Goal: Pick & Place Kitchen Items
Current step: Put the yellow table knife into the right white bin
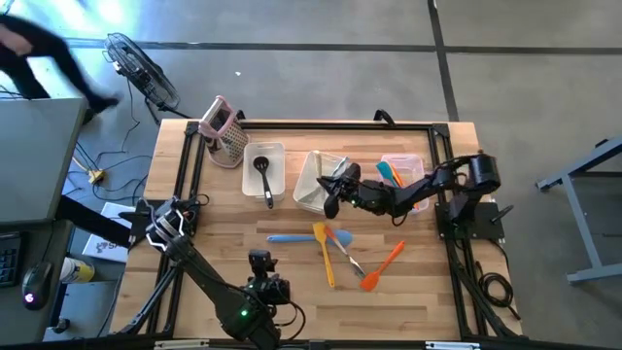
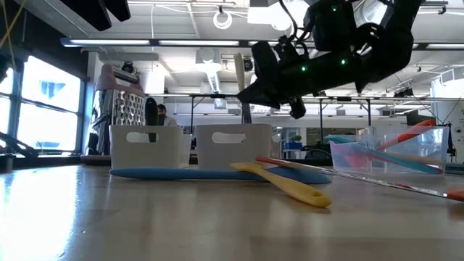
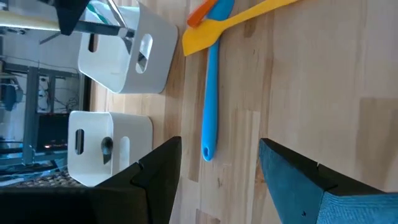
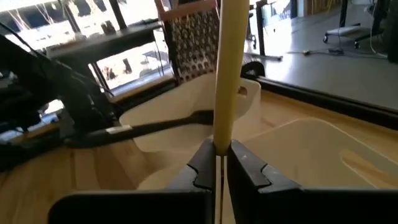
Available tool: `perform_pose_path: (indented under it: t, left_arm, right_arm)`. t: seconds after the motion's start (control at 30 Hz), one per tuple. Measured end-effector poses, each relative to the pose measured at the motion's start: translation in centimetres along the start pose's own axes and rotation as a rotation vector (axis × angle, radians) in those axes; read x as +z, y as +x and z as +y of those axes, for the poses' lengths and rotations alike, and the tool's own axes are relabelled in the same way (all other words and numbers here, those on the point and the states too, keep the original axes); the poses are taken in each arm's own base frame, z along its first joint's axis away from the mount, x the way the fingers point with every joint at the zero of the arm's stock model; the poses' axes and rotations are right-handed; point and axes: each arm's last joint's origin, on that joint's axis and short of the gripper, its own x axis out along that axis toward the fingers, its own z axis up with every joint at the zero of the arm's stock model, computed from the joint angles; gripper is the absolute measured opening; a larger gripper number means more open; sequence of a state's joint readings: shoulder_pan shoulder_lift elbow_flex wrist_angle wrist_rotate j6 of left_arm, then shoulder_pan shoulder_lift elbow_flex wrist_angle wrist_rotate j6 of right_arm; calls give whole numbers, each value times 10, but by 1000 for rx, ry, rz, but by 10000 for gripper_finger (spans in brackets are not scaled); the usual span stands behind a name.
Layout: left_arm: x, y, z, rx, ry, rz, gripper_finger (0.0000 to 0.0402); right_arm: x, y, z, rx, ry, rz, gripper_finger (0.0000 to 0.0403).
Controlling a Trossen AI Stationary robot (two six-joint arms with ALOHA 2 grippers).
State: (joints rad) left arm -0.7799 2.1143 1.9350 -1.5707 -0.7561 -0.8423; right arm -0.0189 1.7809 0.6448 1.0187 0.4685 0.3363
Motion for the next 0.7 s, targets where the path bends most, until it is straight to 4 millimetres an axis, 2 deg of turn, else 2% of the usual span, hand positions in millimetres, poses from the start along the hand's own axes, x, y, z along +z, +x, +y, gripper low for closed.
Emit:
perform_pose_path:
  t: [0.23,0.53,0.7]
  left_arm:
    - [1,0,0,13,6,-14,209]
    - [1,0,0,15,1,-16,209]
    - [1,0,0,14,0,-16,209]
  right_arm:
    - [-1,-6,-4,-52,8,134,8]
    - [-5,-5,-8,-76,25,162,8]
    - [-5,-2,-16,-77,74,198,10]
